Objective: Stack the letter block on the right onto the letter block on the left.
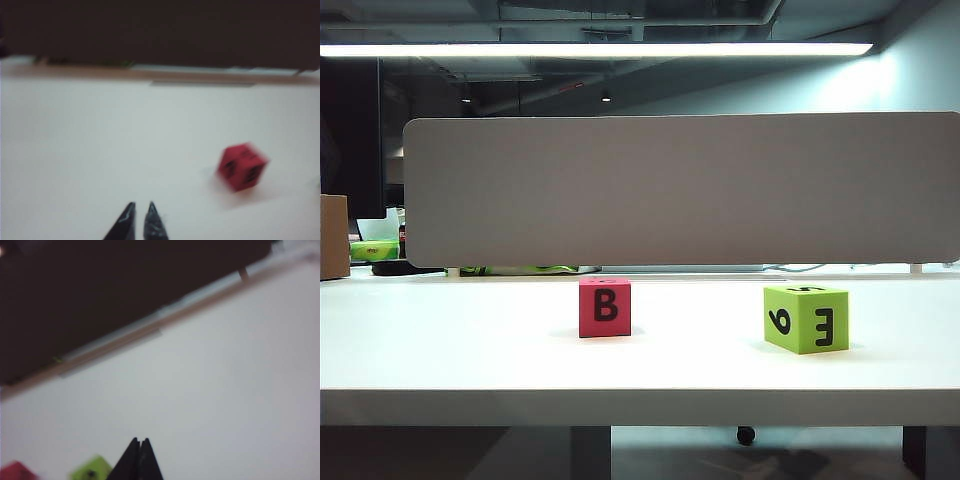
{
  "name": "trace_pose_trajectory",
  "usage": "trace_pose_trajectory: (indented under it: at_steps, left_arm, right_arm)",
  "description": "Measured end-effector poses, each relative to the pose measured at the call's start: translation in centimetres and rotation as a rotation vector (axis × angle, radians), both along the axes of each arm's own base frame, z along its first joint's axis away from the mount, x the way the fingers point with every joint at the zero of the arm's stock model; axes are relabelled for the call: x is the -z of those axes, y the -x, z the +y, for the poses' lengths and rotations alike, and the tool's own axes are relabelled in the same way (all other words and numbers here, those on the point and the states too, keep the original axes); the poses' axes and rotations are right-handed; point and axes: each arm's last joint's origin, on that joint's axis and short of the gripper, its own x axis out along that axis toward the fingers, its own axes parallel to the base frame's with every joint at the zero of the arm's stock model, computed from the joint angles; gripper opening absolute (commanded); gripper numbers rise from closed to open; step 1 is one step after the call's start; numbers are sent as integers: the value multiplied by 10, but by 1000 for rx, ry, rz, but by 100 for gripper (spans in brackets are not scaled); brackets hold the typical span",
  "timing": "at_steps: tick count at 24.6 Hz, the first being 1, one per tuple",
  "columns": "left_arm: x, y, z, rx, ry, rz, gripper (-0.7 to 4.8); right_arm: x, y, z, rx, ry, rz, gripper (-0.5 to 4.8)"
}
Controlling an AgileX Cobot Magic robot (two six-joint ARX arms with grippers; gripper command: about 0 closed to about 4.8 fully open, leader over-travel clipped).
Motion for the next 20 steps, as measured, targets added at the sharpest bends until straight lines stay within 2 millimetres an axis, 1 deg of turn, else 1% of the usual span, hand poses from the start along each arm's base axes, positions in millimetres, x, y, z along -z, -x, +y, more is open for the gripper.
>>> trace_pose_trajectory:
  at_steps: [1,2,3,5,7,8,9,10,11,12,13,14,16,17,18,19,20]
  left_arm:
    - [-21,6,-3,90,27,-64,26]
    - [-35,12,-4,142,41,-103,26]
    - [-44,15,-5,169,47,-127,26]
    - [-72,28,-6,218,89,-201,26]
    - [-90,36,-7,234,145,-210,26]
    - [-100,37,-7,239,162,-202,26]
    - [-112,33,-8,266,162,-178,26]
    - [-118,27,-8,304,154,-147,26]
    - [-121,19,-9,340,146,-114,26]
    - [-122,7,-10,382,135,-63,26]
    - [-120,-6,-10,415,126,-8,26]
    - [-117,-13,-10,440,122,28,26]
    - [-109,-35,-11,507,123,134,26]
    - [-103,-46,-12,532,131,186,26]
    - [-97,-56,-11,547,143,234,26]
    - [-93,-62,-11,553,152,269,26]
    - [-87,-69,-11,558,162,307,26]
  right_arm:
    - [-21,10,2,-60,-2,-28,-2]
    - [-34,17,4,-120,27,-45,-2]
    - [-45,23,6,-175,71,-67,-2]
    - [-76,41,11,-288,212,-143,-3]
    - [-99,53,12,-316,298,-192,-3]
    - [-112,58,12,-319,328,-182,-3]
    - [-136,59,13,-323,380,-140,-2]
    - [-145,55,12,-330,395,-110,-2]
    - [-154,48,12,-345,402,-72,-2]
    - [-163,37,12,-373,401,-16,-1]
    - [-170,23,12,-406,393,35,0]
    - [-173,11,12,-437,379,84,12]
    - [-180,-18,12,-517,338,190,84]
    - [-182,-37,12,-555,321,231,127]
    - [-182,-51,14,-578,311,265,155]
    - [-179,-70,16,-603,299,313,191]
    - [-173,-90,19,-620,287,378,240]
